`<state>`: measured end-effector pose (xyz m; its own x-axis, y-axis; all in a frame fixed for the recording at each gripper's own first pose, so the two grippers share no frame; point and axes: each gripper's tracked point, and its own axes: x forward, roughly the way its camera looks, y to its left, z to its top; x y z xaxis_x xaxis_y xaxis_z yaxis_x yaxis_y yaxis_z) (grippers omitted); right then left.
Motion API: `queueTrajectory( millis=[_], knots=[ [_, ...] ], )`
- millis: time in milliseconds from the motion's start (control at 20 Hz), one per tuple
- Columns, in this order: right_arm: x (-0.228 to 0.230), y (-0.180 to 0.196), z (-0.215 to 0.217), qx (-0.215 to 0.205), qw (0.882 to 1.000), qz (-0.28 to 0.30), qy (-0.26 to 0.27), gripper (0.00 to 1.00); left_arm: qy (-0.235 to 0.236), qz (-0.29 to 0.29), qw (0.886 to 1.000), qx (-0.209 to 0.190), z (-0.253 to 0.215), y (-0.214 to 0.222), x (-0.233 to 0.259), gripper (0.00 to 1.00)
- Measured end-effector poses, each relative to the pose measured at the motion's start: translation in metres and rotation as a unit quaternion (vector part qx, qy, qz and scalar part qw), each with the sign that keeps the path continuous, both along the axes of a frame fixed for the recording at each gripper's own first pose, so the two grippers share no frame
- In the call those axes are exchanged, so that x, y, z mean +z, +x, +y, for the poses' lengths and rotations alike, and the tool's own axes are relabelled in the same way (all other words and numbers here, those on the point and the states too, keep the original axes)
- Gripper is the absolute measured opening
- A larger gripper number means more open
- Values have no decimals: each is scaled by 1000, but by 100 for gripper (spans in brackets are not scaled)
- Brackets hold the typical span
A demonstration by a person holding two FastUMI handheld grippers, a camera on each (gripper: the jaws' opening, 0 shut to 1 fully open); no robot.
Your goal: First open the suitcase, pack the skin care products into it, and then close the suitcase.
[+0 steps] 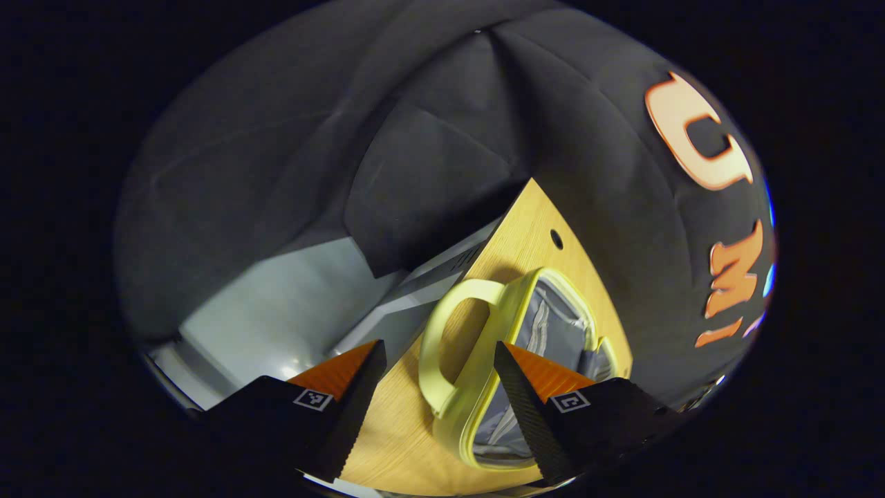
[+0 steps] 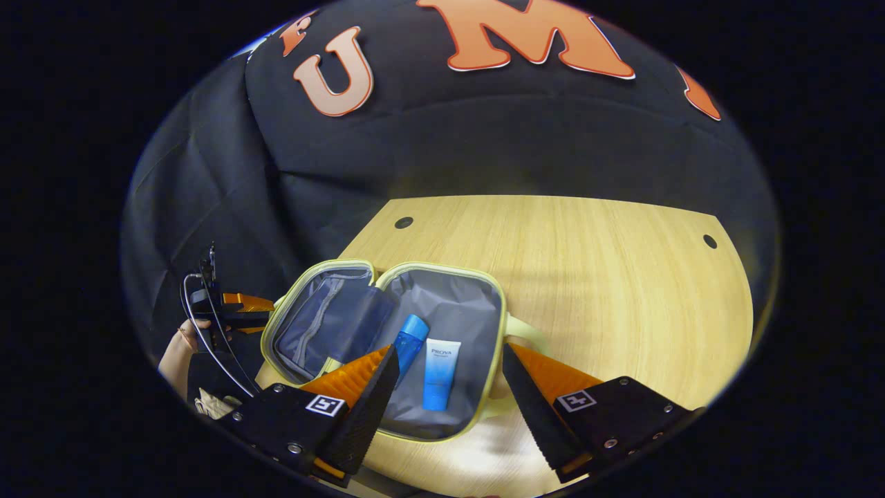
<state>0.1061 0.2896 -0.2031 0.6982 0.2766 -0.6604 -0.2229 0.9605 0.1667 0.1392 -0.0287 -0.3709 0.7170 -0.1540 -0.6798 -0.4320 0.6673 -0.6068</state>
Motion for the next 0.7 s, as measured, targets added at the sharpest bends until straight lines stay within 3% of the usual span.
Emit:
queueTrajectory(
  millis=[300,450,550,700],
  knots=[
    [-11,-12,-19,-26,999,19,2,96,-55,-12,998,11,-10,23,-12,95],
    [-12,-15,-23,-31,999,20,2,96,-21,31,999,31,1,21,-26,43],
    [-9,-13,-27,-37,999,14,6,96,-20,17,1000,16,-9,18,-9,9],
    [-2,-5,-37,-52,999,-3,5,96,48,2,999,-23,-12,17,21,9]
  ],
)
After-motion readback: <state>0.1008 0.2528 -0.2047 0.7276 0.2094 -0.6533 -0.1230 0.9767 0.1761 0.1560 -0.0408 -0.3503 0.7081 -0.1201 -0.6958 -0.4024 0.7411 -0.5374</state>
